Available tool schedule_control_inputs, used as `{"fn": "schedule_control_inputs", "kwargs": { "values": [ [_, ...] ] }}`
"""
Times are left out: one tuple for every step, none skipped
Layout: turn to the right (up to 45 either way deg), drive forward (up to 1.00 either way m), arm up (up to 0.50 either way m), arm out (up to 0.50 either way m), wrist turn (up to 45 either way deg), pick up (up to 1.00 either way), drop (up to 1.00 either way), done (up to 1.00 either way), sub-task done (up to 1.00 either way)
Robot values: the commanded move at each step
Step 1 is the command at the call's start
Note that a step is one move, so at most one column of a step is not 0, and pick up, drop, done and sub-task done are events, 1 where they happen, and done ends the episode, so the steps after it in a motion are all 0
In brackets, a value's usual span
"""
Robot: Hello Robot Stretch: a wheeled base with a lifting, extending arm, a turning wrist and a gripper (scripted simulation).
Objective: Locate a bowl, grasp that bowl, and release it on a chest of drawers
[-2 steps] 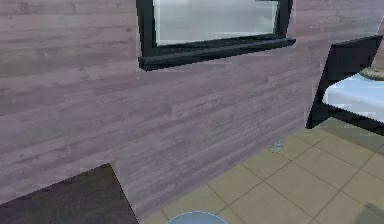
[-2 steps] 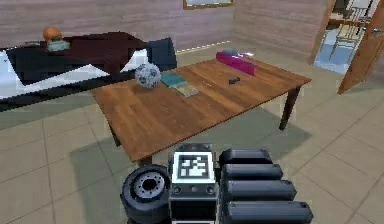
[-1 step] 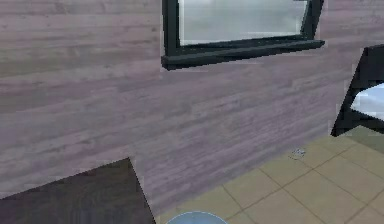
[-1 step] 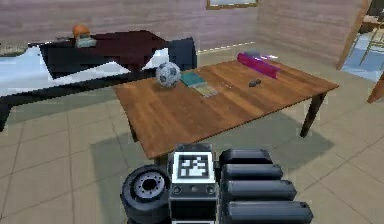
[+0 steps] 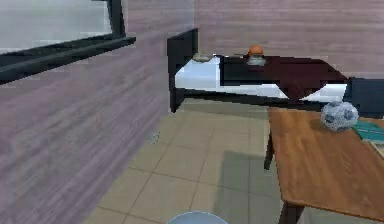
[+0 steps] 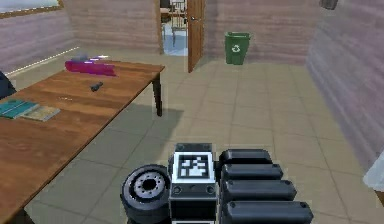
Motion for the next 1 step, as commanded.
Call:
{"fn": "schedule_control_inputs", "kwargs": {
  "values": [
    [45.0, 0.0, 0.0, 0.0, 0.0, 0.0, 0.0, 0.0, 0.0]
  ]
}}
